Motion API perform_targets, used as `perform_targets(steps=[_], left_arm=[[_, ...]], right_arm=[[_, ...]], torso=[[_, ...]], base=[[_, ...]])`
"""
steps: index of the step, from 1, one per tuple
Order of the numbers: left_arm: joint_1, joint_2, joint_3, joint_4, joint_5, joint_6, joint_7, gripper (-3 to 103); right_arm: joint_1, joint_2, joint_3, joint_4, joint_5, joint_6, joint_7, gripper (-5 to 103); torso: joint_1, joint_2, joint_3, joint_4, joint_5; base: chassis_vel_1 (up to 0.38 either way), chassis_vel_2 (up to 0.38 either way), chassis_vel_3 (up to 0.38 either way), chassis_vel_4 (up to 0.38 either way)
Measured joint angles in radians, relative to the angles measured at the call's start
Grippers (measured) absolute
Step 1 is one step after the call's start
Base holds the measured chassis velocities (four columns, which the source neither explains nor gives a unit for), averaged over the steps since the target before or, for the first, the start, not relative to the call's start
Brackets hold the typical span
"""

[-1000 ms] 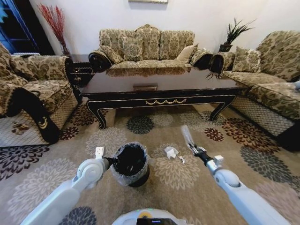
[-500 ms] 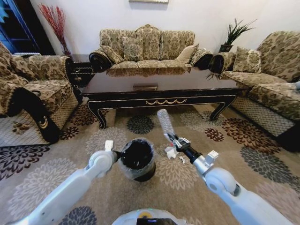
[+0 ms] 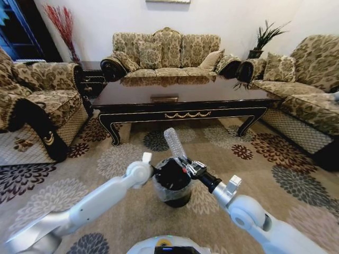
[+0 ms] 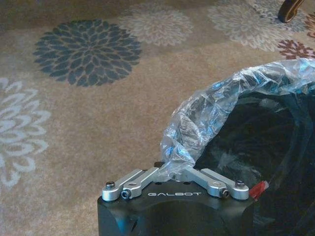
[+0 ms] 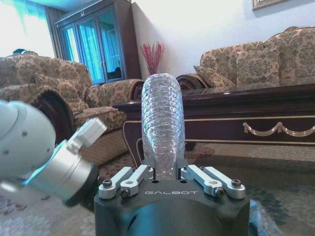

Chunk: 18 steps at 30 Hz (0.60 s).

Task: Move to the front of the table and pick up the trash from the floor, then place it into the trash bin.

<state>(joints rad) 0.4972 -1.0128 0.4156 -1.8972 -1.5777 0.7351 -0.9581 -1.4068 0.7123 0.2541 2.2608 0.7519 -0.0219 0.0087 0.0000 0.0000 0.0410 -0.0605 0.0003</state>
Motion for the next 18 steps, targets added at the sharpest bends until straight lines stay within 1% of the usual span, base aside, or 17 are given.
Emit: perform_targets(steps=[2, 8, 9, 10, 11, 13, 15, 16, 18], left_arm=[[-0.009, -0.003, 0.006, 0.0, -0.004, 0.0, -0.002, 2], [-0.009, -0.003, 0.006, -0.004, -0.004, 0.0, -0.005, 2], [-0.007, -0.003, 0.006, -0.005, -0.004, 0.0, -0.006, 2], [-0.004, -0.003, 0.004, -0.007, -0.004, 0.0, -0.006, 2], [-0.002, -0.002, 0.003, -0.008, -0.004, 0.0, -0.007, 2], [0.0, -0.001, 0.002, -0.01, -0.004, 0.0, -0.008, 2], [0.002, -0.001, 0.001, -0.011, -0.004, 0.0, -0.009, 2], [0.004, 0.0, -0.002, -0.011, -0.004, 0.0, -0.009, 2], [0.006, 0.002, -0.003, -0.011, -0.003, 0.0, -0.009, 2]], right_arm=[[-0.016, 0.008, -0.005, -0.006, -0.028, 0.001, 0.0, 19], [-0.022, 0.017, -0.006, -0.02, -0.046, 0.004, -0.003, 19], [-0.022, 0.017, -0.005, -0.024, -0.047, 0.005, -0.004, 16], [-0.022, 0.018, -0.003, -0.027, -0.047, 0.006, -0.005, 20], [-0.022, 0.018, -0.002, -0.029, -0.045, 0.006, -0.006, 20], [-0.022, 0.02, 0.0, -0.032, -0.043, 0.009, -0.007, 31], [-0.022, 0.021, 0.001, -0.033, -0.042, 0.01, -0.008, 31], [-0.024, 0.022, 0.002, -0.034, -0.042, 0.012, -0.013, 42], [-0.026, 0.023, 0.003, -0.034, -0.042, 0.013, -0.015, 42]], torso=[[0.0, 0.0, 0.0, 0.0003, -0.0001], [0.0, 0.0, 0.0, 0.0002, -0.0002], [0.0, 0.0, 0.0, 0.0002, -0.0002], [0.0, 0.0, 0.0, 0.0003, -0.0003], [0.0, 0.0, 0.0, 0.0002, -0.0004], [0.0, 0.0, 0.0, 0.0003, -0.0003], [0.0, 0.0, 0.0, 0.0003, -0.0003], [0.0, 0.0, 0.0, 0.0002, -0.0004], [0.0, 0.0, 0.0, 0.0001, -0.0003]], base=[[0.0, 0.0, 0.0, 0.0], [0.0, 0.0, 0.0, 0.0], [0.0, 0.0, 0.0, 0.0], [0.0, 0.0, 0.0, 0.0], [0.0, 0.0, 0.0, 0.0], [0.0, 0.0, 0.0, 0.0], [0.0, 0.0, 0.0, 0.0], [0.0, 0.0, 0.0, 0.0], [0.0, 0.0, 0.0, 0.0]])
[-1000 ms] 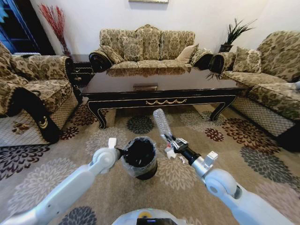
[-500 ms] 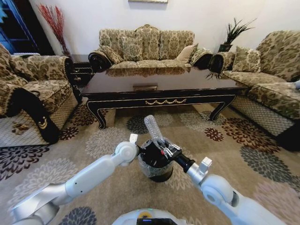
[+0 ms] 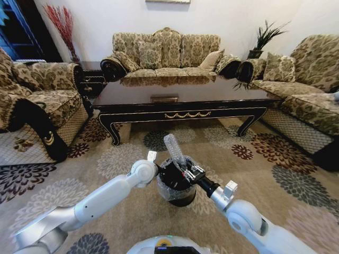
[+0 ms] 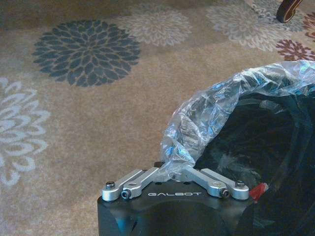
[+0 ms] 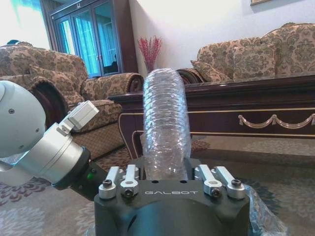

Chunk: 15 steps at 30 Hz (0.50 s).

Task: Move to the front of the table and pick up the trash from the floor, then place it into the trash bin.

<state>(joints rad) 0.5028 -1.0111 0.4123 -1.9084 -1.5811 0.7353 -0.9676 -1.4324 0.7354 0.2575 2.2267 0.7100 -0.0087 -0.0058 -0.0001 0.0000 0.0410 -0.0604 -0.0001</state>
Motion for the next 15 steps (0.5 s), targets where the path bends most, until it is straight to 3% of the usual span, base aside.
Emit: perform_targets(steps=[4, 6, 11, 13, 15], left_arm=[[0.012, 0.012, -0.013, -0.001, 0.002, 0.0, -0.001, 2], [0.015, 0.014, -0.016, -0.001, 0.003, 0.0, -0.001, 2], [0.041, 0.033, -0.038, -0.01, 0.006, 0.0, -0.001, 2], [0.046, 0.037, -0.042, -0.012, 0.006, 0.0, -0.001, 2], [0.063, 0.05, -0.058, -0.021, 0.006, 0.0, 0.0, 2]], right_arm=[[-0.006, 0.001, 0.005, 0.001, 0.002, 0.001, -0.004, 63], [-0.006, 0.001, 0.005, 0.001, 0.002, 0.001, -0.005, 63], [-0.009, 0.001, 0.007, 0.001, 0.001, 0.001, -0.007, 90], [-0.009, 0.001, 0.007, 0.001, 0.001, 0.001, -0.007, 90], [-0.013, 0.001, 0.007, 0.002, -0.001, 0.001, -0.008, 99]], torso=[[0.0, 0.0, 0.0, 0.0, 0.0], [0.0, 0.0, 0.0, 0.0, 0.0], [0.0, 0.0, 0.0, 0.0, 0.0], [0.0, 0.0, 0.0, 0.0, 0.0], [0.0, 0.0, 0.0, 0.0001, 0.0]], base=[[0.0, 0.0, 0.0, 0.0], [0.0, 0.0, 0.0, 0.0], [0.0, 0.0, 0.0, 0.0], [0.0, 0.0, 0.0, 0.0], [0.0, 0.0, 0.0, 0.0]])
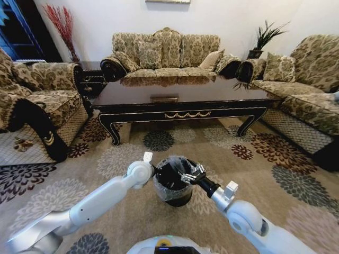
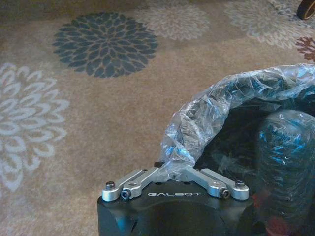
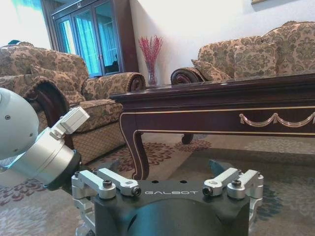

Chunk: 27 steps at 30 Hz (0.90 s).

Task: Move to the front of the table and pick up the trash from the floor, then place it into the trash bin.

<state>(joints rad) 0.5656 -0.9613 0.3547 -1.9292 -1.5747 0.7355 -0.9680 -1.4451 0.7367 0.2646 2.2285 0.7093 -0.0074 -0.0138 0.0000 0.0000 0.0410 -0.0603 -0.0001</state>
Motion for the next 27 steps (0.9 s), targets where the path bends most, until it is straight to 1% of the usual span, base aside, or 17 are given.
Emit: perform_targets(steps=[3, 6, 8, 10, 11, 15, 17, 19, 21, 22, 24, 27], left_arm=[[0.009, 0.007, -0.011, -0.004, 0.0, 0.0, 0.001, 2], [0.036, 0.024, -0.043, -0.01, 0.002, 0.0, 0.003, 2], [0.078, 0.054, -0.101, -0.019, 0.007, 0.0, 0.011, 2], [0.104, 0.073, -0.14, -0.025, 0.01, 0.0, 0.018, 2], [0.104, 0.073, -0.14, -0.025, 0.01, 0.0, 0.018, 2], [0.208, 0.123, -0.286, -0.045, 0.028, 0.0, 0.04, 2], [0.22, 0.128, -0.301, -0.047, 0.03, 0.0, 0.042, 2], [0.266, 0.16, -0.359, -0.054, 0.032, 0.0, 0.053, 2], [0.292, 0.183, -0.394, -0.054, 0.039, 0.0, 0.066, 2], [0.292, 0.183, -0.394, -0.054, 0.039, 0.0, 0.066, 2], [0.309, 0.199, -0.426, -0.052, 0.045, 0.0, 0.081, 2], [0.315, 0.206, -0.436, -0.05, 0.049, 0.0, 0.093, 2]], right_arm=[[-0.001, 0.0, 0.0, 0.001, 0.0, 0.0, -0.001, 100], [0.001, 0.001, 0.007, 0.002, 0.002, 0.0, -0.001, 100], [0.008, 0.005, 0.02, -0.001, 0.016, 0.0, 0.002, 100], [0.015, 0.006, 0.027, -0.007, 0.029, 0.0, 0.008, 100], [0.015, 0.006, 0.027, -0.007, 0.029, 0.0, 0.008, 100], [0.055, 0.018, 0.034, -0.051, 0.06, 0.0, 0.022, 100], [0.062, 0.021, 0.035, -0.062, 0.064, 0.001, 0.023, 100], [0.089, 0.041, 0.043, -0.125, 0.077, 0.005, 0.027, 100], [0.106, 0.056, 0.048, -0.185, 0.081, 0.012, 0.03, 100], [0.106, 0.056, 0.048, -0.185, 0.081, 0.012, 0.03, 100], [0.117, 0.078, 0.055, -0.268, 0.077, 0.025, 0.028, 100], [0.118, 0.091, 0.059, -0.312, 0.065, 0.035, 0.026, 100]], torso=[[0.0, 0.0, 0.0, -0.0001, 0.0], [0.0, 0.0, 0.0, -0.0001, 0.0], [0.0, 0.0, 0.0, -0.0001, 0.0], [0.0, 0.0, 0.0, 0.0, -0.0002], [0.0, 0.0, 0.0, 0.0, -0.0002], [0.0, 0.0, 0.0, -0.0001, -0.0001], [0.0, 0.0, 0.0, 0.0001, -0.0002], [0.0, 0.0, 0.0, 0.0003, -0.0002], [0.0, 0.0, 0.0, 0.0001, -0.0001], [0.0, 0.0, 0.0, 0.0001, -0.0001], [0.0, 0.0, 0.0, 0.0003, 0.0001], [0.0, 0.0, 0.0, -0.0001, -0.0002]], base=[[0.0, 0.0, 0.0, 0.0], [0.0, 0.0, 0.0, 0.0], [0.0, 0.0, 0.0, 0.0], [0.0, 0.0, 0.0, 0.0], [0.0, 0.0, 0.0, 0.0], [0.0, 0.0, 0.0, 0.0], [0.0, 0.0, 0.0, 0.0], [0.0, 0.0, 0.0, 0.0], [0.0, 0.0, 0.0, 0.0], [0.0, 0.0, 0.0, 0.0], [0.0, 0.0, 0.0, 0.0], [0.0, 0.0, 0.0, 0.0]])
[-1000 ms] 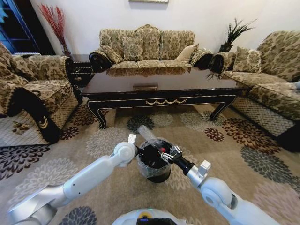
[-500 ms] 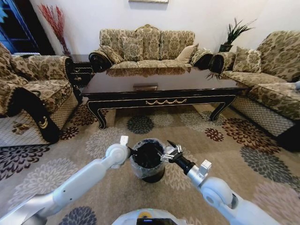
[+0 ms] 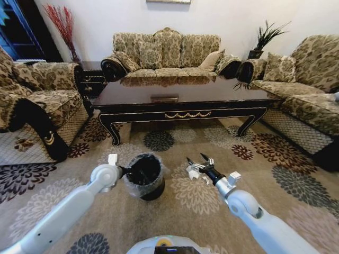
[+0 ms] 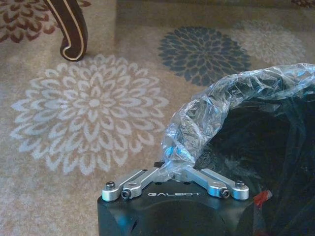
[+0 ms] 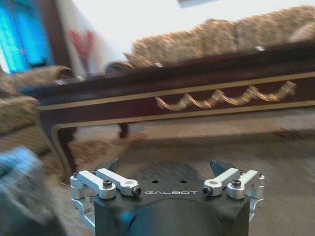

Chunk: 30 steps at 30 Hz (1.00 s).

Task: Move to the front of the table and pick up the trash from the floor, then place it into the trash bin.

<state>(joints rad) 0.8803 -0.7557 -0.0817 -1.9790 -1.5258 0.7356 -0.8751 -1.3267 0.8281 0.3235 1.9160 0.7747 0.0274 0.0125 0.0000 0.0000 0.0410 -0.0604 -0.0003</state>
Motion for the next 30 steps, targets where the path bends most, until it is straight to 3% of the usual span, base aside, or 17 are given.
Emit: perform_targets(steps=[11, 17, 30], left_arm=[[0.093, 0.009, -0.045, 0.01, 0.089, 0.0, 0.053, 2], [0.104, 0.008, -0.044, -0.014, 0.09, 0.0, 0.047, 2], [0.086, 0.013, -0.017, -0.037, 0.064, 0.0, 0.019, 2]], right_arm=[[0.038, 0.084, -0.014, -0.35, -0.129, 0.065, -0.05, 100], [0.12, 0.117, -0.047, -0.55, -0.163, 0.091, -0.085, 100], [0.248, 0.167, -0.115, -0.798, -0.164, 0.099, -0.137, 100]], torso=[[0.0, 0.0, 0.0, 0.0001, 0.0004], [0.0, 0.0, 0.0, 0.0001, 0.0005], [0.0, 0.0, 0.0, 0.0001, 0.0004]], base=[[0.0, 0.0, 0.0, 0.0], [0.0, 0.0, 0.0, 0.0], [0.0, 0.0, 0.0, 0.0]])
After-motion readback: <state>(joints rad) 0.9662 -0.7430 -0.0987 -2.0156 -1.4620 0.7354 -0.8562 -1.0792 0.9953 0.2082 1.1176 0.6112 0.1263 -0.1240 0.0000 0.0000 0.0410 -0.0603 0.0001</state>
